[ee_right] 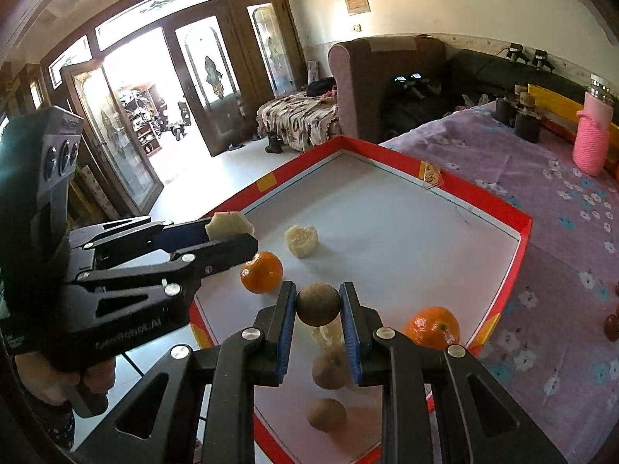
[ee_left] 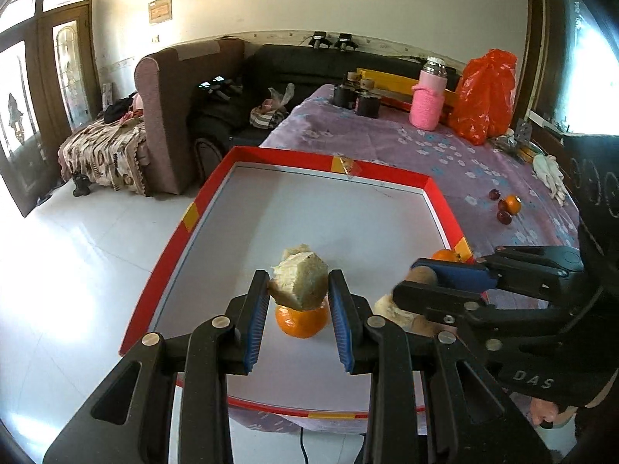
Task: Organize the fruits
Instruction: 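Carry the cake in the left tool into the tray and release while the right tool drops its kiwi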
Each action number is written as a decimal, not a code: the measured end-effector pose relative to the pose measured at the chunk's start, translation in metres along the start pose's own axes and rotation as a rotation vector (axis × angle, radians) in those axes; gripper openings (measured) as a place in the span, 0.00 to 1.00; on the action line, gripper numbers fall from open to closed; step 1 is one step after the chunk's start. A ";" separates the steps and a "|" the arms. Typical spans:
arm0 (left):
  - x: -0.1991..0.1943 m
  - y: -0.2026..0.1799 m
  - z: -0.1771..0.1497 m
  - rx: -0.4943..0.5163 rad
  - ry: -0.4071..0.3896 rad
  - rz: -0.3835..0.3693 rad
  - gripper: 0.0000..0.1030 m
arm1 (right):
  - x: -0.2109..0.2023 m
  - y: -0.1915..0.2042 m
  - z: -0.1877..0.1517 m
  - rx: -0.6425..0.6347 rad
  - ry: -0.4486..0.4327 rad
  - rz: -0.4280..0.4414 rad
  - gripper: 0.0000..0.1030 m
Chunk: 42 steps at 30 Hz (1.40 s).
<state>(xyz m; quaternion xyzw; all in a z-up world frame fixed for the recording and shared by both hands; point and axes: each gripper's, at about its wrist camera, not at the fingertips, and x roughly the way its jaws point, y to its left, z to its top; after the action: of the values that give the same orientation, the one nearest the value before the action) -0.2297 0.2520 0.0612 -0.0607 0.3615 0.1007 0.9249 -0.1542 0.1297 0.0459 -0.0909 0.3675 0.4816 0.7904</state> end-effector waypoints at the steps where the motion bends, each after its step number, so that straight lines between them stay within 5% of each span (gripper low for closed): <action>1: 0.000 -0.001 0.000 0.001 0.002 -0.004 0.28 | 0.003 -0.001 0.001 0.001 0.003 -0.002 0.22; 25: 0.007 -0.006 -0.001 0.000 0.025 0.000 0.28 | 0.016 0.000 0.002 0.003 0.033 0.000 0.26; 30: 0.009 -0.003 0.001 -0.030 0.027 0.038 0.50 | 0.011 -0.004 0.004 0.019 0.034 0.012 0.26; 35: 0.001 -0.007 0.008 -0.019 -0.019 0.083 0.75 | -0.016 -0.023 0.009 0.072 -0.045 0.000 0.44; 42: -0.004 -0.043 0.031 0.051 -0.069 0.049 0.82 | -0.068 -0.086 -0.002 0.183 -0.130 -0.096 0.58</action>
<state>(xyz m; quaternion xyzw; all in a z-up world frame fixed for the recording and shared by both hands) -0.2019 0.2150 0.0881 -0.0248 0.3333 0.1161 0.9353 -0.1022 0.0368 0.0723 -0.0045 0.3534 0.4123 0.8397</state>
